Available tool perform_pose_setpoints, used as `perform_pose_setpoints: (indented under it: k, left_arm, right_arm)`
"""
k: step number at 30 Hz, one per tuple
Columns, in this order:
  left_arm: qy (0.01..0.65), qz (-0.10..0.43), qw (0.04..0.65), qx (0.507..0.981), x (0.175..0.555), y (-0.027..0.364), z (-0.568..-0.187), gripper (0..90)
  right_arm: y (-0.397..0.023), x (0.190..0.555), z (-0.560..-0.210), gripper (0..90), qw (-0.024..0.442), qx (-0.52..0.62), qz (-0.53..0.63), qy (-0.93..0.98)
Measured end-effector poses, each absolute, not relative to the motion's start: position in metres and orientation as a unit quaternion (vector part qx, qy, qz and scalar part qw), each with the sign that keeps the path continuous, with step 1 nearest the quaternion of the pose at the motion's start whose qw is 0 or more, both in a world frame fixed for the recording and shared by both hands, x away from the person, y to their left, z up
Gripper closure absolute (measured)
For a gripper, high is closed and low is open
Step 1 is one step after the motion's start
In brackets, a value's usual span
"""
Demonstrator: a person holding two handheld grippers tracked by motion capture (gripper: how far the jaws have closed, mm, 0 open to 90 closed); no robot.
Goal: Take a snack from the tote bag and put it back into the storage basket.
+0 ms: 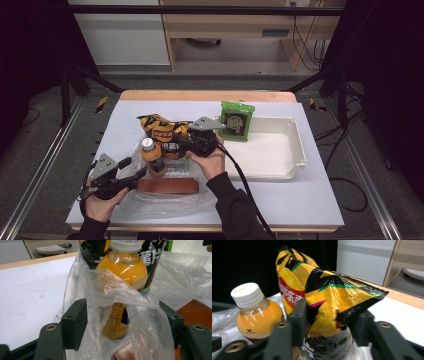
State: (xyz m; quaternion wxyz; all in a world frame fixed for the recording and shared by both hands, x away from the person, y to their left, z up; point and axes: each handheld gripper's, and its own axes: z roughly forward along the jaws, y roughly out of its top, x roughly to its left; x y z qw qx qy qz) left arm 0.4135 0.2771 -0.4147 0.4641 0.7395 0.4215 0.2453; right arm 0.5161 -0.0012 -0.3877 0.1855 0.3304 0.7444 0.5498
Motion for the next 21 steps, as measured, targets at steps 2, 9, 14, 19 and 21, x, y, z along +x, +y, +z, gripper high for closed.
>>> perform_pose_setpoints:
  k: [2, 9, 14, 19, 21]
  left_arm:
    - [0.422, 0.245, 0.465, 0.739, 0.413, 0.277, -0.415, 33.0]
    - [0.423, 0.244, 0.463, 0.74, 0.413, 0.277, -0.416, 32.9]
    - [0.422, 0.244, 0.464, 0.74, 0.413, 0.277, -0.416, 32.5]
    - [0.418, 0.245, 0.463, 0.742, 0.413, 0.275, -0.416, 30.7]
    - [0.418, 0.246, 0.462, 0.743, 0.413, 0.275, -0.416, 30.3]
  right_arm:
    - [-0.002, 0.516, -0.387, 59.2, 0.181, 0.332, 0.548, 0.746]
    - [-0.006, 0.514, -0.384, 83.2, 0.166, 0.324, 0.549, 0.752]
    - [-0.005, 0.511, -0.382, 87.7, 0.164, 0.321, 0.551, 0.752]
    - [-0.007, 0.507, -0.376, 88.1, 0.165, 0.318, 0.56, 0.747]
    - [-0.011, 0.503, -0.369, 88.0, 0.169, 0.314, 0.569, 0.741]
